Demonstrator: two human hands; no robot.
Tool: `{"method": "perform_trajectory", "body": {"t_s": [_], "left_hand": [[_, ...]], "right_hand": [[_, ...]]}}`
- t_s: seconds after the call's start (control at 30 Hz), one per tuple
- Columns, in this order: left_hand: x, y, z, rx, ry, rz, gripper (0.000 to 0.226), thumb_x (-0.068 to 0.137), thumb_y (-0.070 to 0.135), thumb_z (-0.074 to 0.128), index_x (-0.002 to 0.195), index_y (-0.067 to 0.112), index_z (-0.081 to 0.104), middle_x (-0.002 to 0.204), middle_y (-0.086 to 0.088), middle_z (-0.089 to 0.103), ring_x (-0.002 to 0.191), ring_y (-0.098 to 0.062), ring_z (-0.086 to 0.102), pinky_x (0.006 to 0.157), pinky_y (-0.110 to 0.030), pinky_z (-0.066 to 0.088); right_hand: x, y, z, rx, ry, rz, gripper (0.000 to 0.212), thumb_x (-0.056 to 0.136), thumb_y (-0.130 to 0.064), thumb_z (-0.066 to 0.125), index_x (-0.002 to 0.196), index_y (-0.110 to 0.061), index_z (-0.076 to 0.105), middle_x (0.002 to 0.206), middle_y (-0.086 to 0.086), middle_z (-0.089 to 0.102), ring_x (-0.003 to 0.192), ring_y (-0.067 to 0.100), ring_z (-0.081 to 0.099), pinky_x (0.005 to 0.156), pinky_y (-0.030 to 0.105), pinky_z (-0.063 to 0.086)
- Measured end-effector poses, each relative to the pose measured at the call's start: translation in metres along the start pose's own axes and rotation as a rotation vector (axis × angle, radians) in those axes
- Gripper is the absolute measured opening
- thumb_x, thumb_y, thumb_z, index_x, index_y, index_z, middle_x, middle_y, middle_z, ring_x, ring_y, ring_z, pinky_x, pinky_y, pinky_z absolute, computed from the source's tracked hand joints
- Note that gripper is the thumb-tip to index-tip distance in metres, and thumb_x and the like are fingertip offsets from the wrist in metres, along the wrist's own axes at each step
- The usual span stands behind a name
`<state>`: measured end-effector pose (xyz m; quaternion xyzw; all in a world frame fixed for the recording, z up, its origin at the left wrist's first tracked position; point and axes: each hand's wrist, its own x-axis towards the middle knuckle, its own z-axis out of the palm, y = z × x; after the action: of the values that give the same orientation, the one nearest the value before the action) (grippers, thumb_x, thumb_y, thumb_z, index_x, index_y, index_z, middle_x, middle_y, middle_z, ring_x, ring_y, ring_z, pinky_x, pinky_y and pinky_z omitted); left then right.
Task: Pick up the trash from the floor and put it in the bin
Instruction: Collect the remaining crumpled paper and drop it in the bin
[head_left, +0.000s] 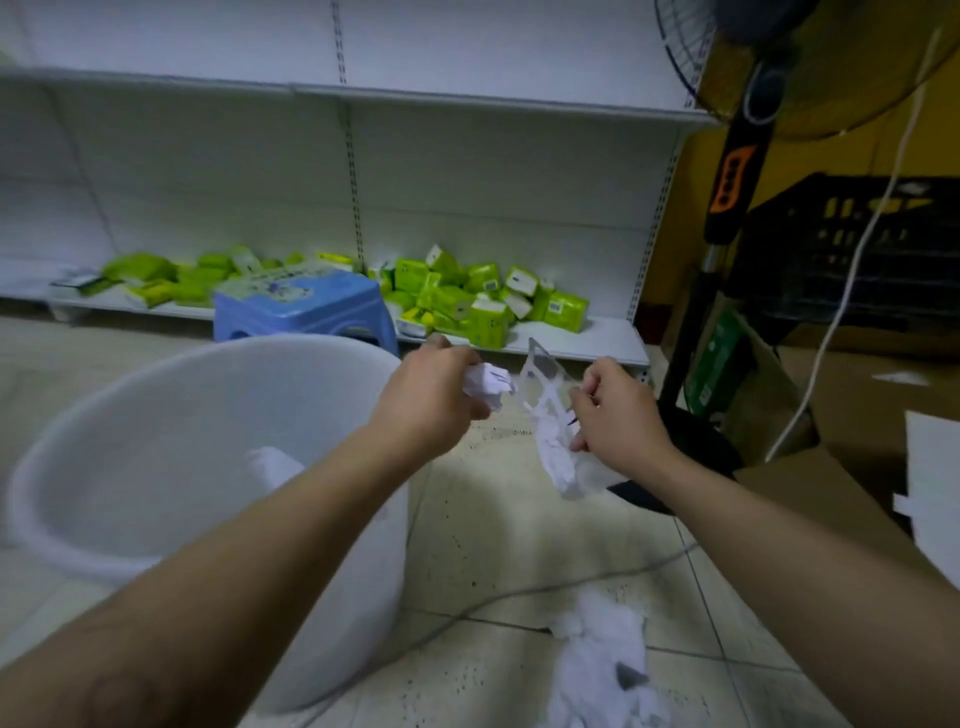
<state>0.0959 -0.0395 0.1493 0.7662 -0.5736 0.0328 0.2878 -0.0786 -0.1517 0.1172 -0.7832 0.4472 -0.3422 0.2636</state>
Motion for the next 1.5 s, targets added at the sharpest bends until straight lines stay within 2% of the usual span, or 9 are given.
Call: {"method": "perform_trajectory", "body": {"t_s": [0.13,0.27,0.47,0.6,0.67,0.77,0.93,1.23,1.5], "left_hand": [[0.008,-0.045,-0.052,0.132,0.021,-0.065,0.049,0.071,0.026,0.079,0.116,0.021,0.062,0.113,-0.009,0.057,0.103,-0.029,0.055,0.078,-0.031,0.038],[0.001,-0.090,-0.089,0.217,0.017,-0.163,0.044,0.071,0.028,0.079,0.111,0.020,0.064,0.110,-0.009,0.060,0.101,-0.029,0.056,0.077,-0.032,0.040],[-0.031,-0.148,-0.110,0.186,0.009,-0.351,0.055,0.069,0.041,0.076,0.117,0.018,0.062,0.117,-0.011,0.065,0.104,-0.029,0.060,0.084,-0.033,0.048],[-0.047,-0.172,-0.114,0.170,-0.030,-0.419,0.076,0.069,0.039,0.078,0.135,0.016,0.049,0.131,-0.010,0.058,0.116,-0.025,0.055,0.094,-0.033,0.044],[-0.049,-0.177,-0.113,0.174,-0.061,-0.395,0.079,0.072,0.039,0.077,0.139,0.017,0.044,0.139,-0.008,0.052,0.125,-0.024,0.049,0.103,-0.035,0.038],[-0.047,-0.174,-0.104,0.164,-0.069,-0.307,0.078,0.074,0.043,0.075,0.140,0.019,0.041,0.144,-0.004,0.047,0.130,-0.020,0.043,0.109,-0.036,0.034],[-0.030,-0.144,-0.080,0.114,-0.102,-0.133,0.079,0.073,0.051,0.072,0.140,0.026,0.040,0.143,-0.001,0.047,0.131,-0.018,0.040,0.105,-0.033,0.033],[-0.012,-0.041,-0.016,0.058,-0.180,0.217,0.076,0.074,0.058,0.066,0.138,0.026,0.041,0.140,-0.002,0.049,0.129,-0.020,0.040,0.102,-0.035,0.037],[-0.071,0.037,0.111,0.054,-0.510,0.275,0.075,0.077,0.056,0.064,0.140,0.024,0.038,0.142,-0.005,0.045,0.131,-0.023,0.038,0.103,-0.039,0.037]], "right_hand": [[0.007,-0.039,0.013,0.173,-0.014,-0.033,0.020,0.095,-0.018,0.051,0.078,-0.018,0.040,0.062,0.007,0.065,0.045,0.012,0.066,0.055,0.036,0.054],[0.008,-0.082,0.043,0.311,-0.065,-0.081,0.021,0.094,-0.017,0.052,0.077,-0.018,0.041,0.061,0.004,0.061,0.047,0.017,0.068,0.057,0.040,0.056],[0.000,-0.135,0.115,0.318,-0.109,-0.146,0.027,0.093,-0.018,0.052,0.073,-0.024,0.037,0.063,-0.002,0.063,0.045,0.010,0.066,0.047,0.028,0.046],[-0.001,-0.158,0.151,0.144,-0.313,-0.166,0.012,0.087,-0.032,0.062,0.084,-0.028,0.051,0.085,-0.002,0.066,0.076,0.015,0.067,0.065,0.029,0.045],[-0.004,-0.161,0.159,-0.039,-0.502,-0.230,0.040,0.080,-0.041,0.069,0.116,-0.027,0.057,0.117,-0.001,0.064,0.105,0.017,0.060,0.083,0.030,0.046],[-0.003,-0.163,0.153,-0.174,-0.460,-0.311,0.075,0.073,-0.046,0.073,0.139,-0.028,0.043,0.143,-0.002,0.050,0.129,0.020,0.047,0.106,0.038,0.039],[0.006,-0.143,0.116,-0.282,-0.391,-0.332,0.080,0.072,-0.047,0.074,0.142,-0.030,0.040,0.148,-0.004,0.045,0.136,0.021,0.040,0.113,0.046,0.030],[0.005,-0.074,0.012,-0.520,-0.386,-0.335,0.090,0.073,-0.056,0.070,0.148,-0.031,0.027,0.155,-0.004,0.035,0.140,0.020,0.033,0.114,0.044,0.030],[-0.073,0.082,-0.026,-0.502,-0.525,-0.041,0.088,0.076,-0.054,0.069,0.149,-0.032,0.024,0.157,-0.003,0.030,0.141,0.021,0.032,0.114,0.045,0.031]]}}
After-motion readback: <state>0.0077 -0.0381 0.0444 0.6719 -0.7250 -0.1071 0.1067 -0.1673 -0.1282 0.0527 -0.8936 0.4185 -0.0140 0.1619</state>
